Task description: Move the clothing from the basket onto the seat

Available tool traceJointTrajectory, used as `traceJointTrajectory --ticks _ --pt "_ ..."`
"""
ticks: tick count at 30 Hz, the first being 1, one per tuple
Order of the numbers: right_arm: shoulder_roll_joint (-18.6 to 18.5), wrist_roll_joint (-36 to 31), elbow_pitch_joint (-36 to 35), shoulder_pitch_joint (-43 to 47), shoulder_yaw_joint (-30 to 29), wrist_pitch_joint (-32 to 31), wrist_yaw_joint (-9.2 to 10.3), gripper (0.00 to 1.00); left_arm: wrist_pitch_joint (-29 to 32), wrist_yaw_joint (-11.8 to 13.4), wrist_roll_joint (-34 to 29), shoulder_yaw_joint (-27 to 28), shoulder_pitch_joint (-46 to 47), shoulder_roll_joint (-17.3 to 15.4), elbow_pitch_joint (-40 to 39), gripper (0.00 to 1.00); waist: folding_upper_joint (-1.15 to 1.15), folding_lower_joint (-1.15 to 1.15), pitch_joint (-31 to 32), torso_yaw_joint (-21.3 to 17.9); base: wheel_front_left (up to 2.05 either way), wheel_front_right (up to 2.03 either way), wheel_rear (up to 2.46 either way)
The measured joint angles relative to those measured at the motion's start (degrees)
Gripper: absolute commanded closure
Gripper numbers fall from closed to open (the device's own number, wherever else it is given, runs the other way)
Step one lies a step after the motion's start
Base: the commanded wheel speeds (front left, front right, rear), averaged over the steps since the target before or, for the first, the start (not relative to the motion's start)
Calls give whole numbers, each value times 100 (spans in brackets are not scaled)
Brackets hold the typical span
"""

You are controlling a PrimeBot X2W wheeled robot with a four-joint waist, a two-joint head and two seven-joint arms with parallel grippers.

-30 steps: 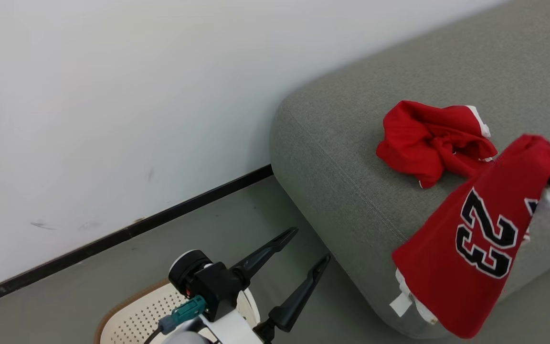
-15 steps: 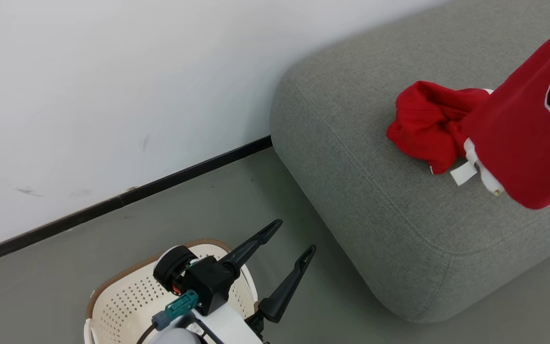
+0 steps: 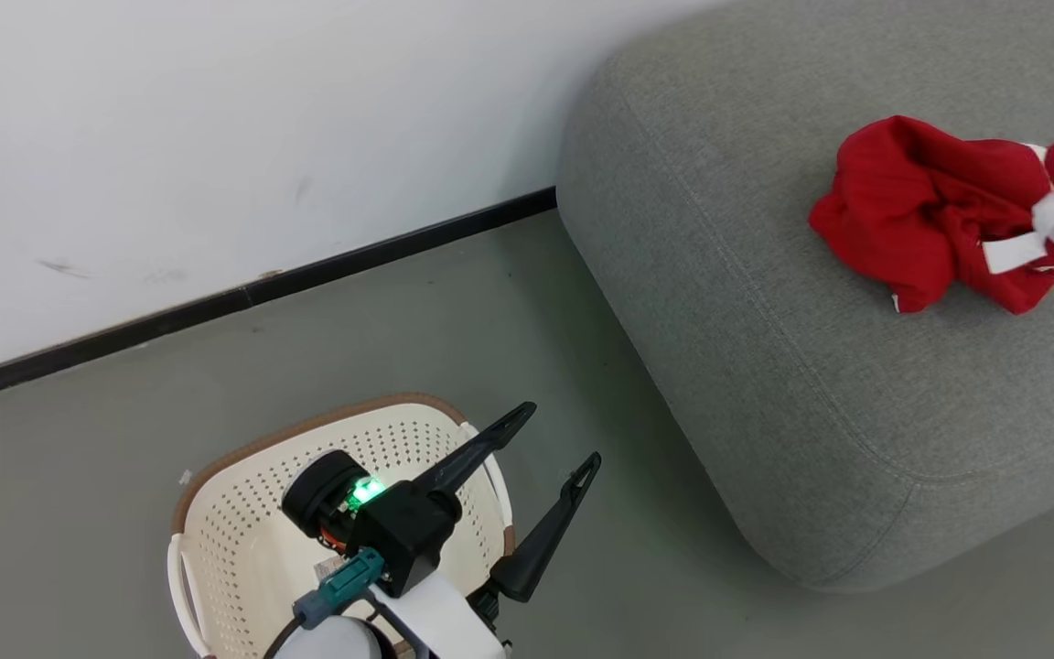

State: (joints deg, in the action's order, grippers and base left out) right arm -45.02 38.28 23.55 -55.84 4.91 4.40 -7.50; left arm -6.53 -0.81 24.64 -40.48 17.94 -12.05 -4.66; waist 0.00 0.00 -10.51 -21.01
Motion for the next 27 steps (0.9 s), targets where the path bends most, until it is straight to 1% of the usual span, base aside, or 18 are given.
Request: traceJointTrajectory --ticks 9,13,14,17,20,27 --pt "-75 -617 549 -352 -15 -57 0 100 80 42 -205 3 221 -47 -82 0 0 0 -439 264 0 0 0" --pt "-169 -809 751 -431 -113 24 0 100 123 41 -241 -20 302 -55 -93 0 0 0 -584 345 0 0 0" --pt "-248 -946 879 -458 -199 102 0 100 163 40 -275 -40 362 -57 -113 0 0 0 -680 397 0 0 0" --pt "-257 -1051 1104 -463 -312 227 0 100 180 40 -311 -43 460 -57 -151 0 0 0 -822 472 0 0 0" --pt "-127 -1136 1327 -442 -324 307 0 100 208 32 -318 -46 543 -55 -167 0 0 0 -963 542 0 0 0" --pt "402 -1400 1983 -13 -277 477 0 100 275 4 -365 -91 742 -53 -177 0 0 0 -1281 691 0 0 0"
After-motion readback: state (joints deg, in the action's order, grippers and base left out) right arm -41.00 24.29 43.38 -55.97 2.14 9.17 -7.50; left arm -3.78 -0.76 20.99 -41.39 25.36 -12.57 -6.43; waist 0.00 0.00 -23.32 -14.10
